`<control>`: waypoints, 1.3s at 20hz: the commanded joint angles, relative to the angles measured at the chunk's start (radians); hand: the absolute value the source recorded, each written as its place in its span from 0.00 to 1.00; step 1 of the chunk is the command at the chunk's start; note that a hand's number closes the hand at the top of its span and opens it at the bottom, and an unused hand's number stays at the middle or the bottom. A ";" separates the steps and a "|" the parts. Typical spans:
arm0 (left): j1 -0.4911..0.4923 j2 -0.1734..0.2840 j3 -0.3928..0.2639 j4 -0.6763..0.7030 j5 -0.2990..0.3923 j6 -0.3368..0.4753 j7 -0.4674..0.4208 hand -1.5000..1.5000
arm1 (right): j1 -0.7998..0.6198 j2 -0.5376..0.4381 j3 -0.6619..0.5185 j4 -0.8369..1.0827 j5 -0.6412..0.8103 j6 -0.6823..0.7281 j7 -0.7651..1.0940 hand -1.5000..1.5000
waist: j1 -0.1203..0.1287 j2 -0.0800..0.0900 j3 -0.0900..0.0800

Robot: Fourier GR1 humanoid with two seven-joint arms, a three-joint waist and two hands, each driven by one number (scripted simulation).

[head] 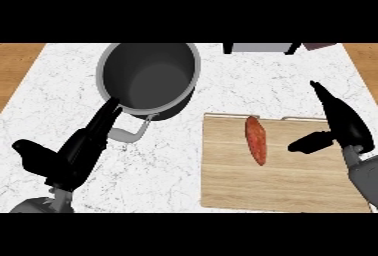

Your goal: Pick the sweet potato from the tray and place it in the pot

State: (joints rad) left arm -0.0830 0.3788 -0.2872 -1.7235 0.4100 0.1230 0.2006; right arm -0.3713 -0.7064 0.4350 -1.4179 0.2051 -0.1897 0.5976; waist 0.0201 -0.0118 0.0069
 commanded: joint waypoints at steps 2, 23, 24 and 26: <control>0.003 -0.063 -0.063 0.084 0.003 -0.003 0.042 0.50 | -0.171 0.007 0.031 -0.129 -0.012 0.166 0.317 0.00 | -0.023 0.010 -0.011; -0.014 -0.067 0.015 0.083 0.022 -0.051 0.065 0.50 | -0.368 0.249 0.039 -0.053 -0.142 0.238 0.716 0.00 | -0.029 0.015 -0.008; 0.137 -0.052 -0.020 0.034 -0.004 -0.081 -0.014 0.50 | -0.288 0.241 0.056 -0.041 -0.106 0.204 0.645 0.00 | -0.015 0.012 -0.008; 0.060 -0.077 -0.035 0.037 -0.015 -0.045 0.054 0.50 | -0.335 0.255 0.078 -0.010 -0.092 0.241 0.677 0.00 | -0.022 0.014 -0.008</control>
State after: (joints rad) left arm -0.0192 0.3407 -0.2649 -1.7531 0.3860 0.0812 0.1892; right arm -0.7016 -0.4903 0.4728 -1.4615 0.0759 0.0473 1.1388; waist 0.0075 -0.0121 0.0122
